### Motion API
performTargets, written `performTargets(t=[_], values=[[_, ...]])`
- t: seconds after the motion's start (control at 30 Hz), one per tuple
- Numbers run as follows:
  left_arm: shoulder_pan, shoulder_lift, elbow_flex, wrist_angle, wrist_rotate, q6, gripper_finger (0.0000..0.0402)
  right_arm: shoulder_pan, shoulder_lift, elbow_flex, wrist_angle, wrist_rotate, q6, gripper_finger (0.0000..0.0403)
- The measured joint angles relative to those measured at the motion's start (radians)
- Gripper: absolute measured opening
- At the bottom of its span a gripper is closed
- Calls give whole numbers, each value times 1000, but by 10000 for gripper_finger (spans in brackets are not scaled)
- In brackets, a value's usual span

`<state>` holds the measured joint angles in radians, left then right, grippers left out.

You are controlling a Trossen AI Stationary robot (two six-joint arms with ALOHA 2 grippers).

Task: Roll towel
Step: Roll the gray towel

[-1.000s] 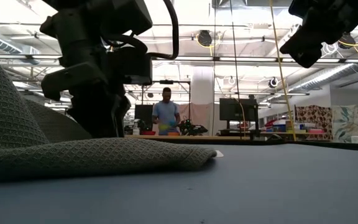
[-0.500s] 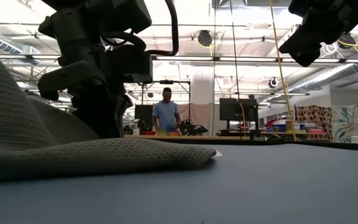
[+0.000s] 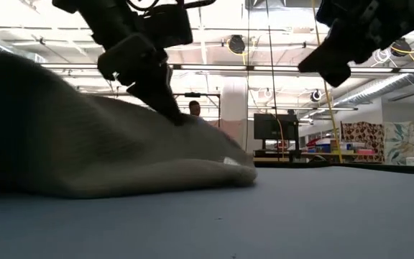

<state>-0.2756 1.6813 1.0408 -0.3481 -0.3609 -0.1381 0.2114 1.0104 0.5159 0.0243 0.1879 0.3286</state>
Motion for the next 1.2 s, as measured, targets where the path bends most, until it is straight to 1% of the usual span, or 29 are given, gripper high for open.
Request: performTargets(t=[0.07, 0.13, 0.23, 0.37, 0.6, 0.7, 0.87, 1.0, 1.2], values=[[0, -5, 8, -12, -29, 36, 5, 12, 54, 0, 25, -2, 3, 0], [6, -10, 16, 25, -49, 55, 5, 21, 111, 0, 72, -1, 23, 2], [15, -29, 13, 30, -88, 81, 5, 21, 194, 0, 115, 0, 59, 10], [29, -41, 14, 44, -107, 106, 5, 21, 304, 0, 193, 48, 78, 29], [57, -43, 14, 72, -119, 170, 5, 20, 453, 0, 355, 52, 56, 70], [66, -43, 14, 95, -120, 192, 5, 20, 497, 0, 431, 66, 43, 86], [69, -43, 14, 135, -120, 240, 5, 20, 527, 0, 441, 159, 2, 107], [68, -58, 14, 149, -120, 257, 5, 19, 527, 0, 451, 175, 0, 115], [72, -126, 15, 158, -120, 253, 5, 19, 544, 1, 515, 188, 72, 116]])
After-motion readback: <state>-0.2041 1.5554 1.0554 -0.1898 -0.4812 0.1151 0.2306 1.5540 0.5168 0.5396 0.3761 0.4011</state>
